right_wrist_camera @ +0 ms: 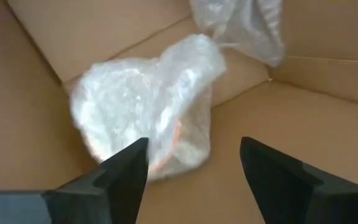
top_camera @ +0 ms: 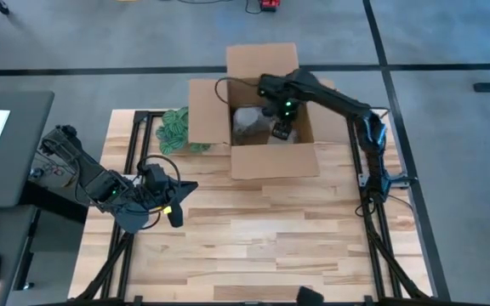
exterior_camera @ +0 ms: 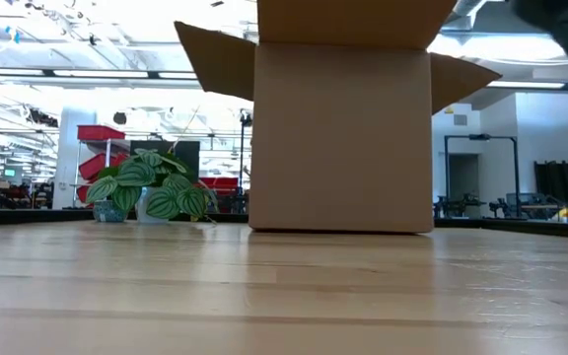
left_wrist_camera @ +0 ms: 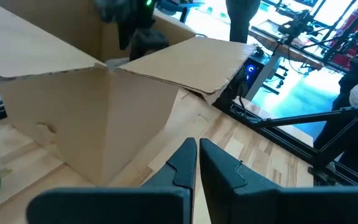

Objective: Wrap mug
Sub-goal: Put the yellow wrapped mug into the cardboard box, then close the cardboard box

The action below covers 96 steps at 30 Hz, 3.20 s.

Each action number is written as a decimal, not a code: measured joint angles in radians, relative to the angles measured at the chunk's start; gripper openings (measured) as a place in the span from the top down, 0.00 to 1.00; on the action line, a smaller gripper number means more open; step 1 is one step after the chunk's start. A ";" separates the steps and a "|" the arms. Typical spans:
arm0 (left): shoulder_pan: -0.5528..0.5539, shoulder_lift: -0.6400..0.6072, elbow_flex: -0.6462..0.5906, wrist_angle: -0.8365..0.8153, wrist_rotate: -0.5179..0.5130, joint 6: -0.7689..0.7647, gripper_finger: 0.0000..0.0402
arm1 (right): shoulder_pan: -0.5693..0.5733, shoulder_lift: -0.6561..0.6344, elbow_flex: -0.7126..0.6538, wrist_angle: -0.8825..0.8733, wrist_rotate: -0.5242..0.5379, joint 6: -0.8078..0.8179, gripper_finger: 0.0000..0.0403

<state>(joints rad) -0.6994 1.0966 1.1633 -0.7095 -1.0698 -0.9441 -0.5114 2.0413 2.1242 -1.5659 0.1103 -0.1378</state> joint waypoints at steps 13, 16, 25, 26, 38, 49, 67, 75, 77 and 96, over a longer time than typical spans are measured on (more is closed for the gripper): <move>0.050 -0.051 0.058 0.034 0.022 -0.002 1.00 | 0.038 -0.362 0.000 0.010 -0.012 0.153 0.41; 0.099 -0.065 0.134 -0.065 0.110 -0.009 1.00 | 0.063 -0.463 0.001 -0.007 -0.146 0.256 0.41; 0.337 -0.023 0.185 -0.556 0.586 -0.133 1.00 | 0.251 -0.637 -0.175 -0.004 -0.433 0.570 0.45; 0.354 -0.014 0.175 -0.595 0.600 -0.141 1.00 | 0.276 -0.654 -0.222 -0.005 -0.419 0.598 0.47; 0.464 0.007 -0.001 -0.663 0.542 -0.139 1.00 | 0.437 -0.943 -0.766 -0.005 -0.076 1.110 0.80; 0.584 -0.097 -0.175 -0.478 0.183 -0.148 1.00 | 0.440 -1.169 -1.193 0.208 0.254 1.419 0.95; 0.756 -0.145 -0.144 0.427 0.195 0.707 1.00 | 0.439 -1.370 -1.199 0.867 0.573 0.856 1.00; 0.797 -0.027 -0.034 0.413 0.368 0.663 1.00 | 0.437 -1.318 -1.192 1.105 0.430 0.663 1.00; 0.780 -0.022 0.070 0.285 0.367 0.628 1.00 | 0.437 -1.292 -1.192 1.111 0.381 0.663 1.00; 0.840 0.032 -0.002 -0.212 0.313 0.214 1.00 | 0.318 -1.066 -1.188 1.120 0.122 0.649 1.00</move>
<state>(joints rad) 0.1408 1.1283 1.1609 -0.9211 -0.7573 -0.7303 -0.1932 0.9756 0.9360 -0.4460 0.2327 0.5110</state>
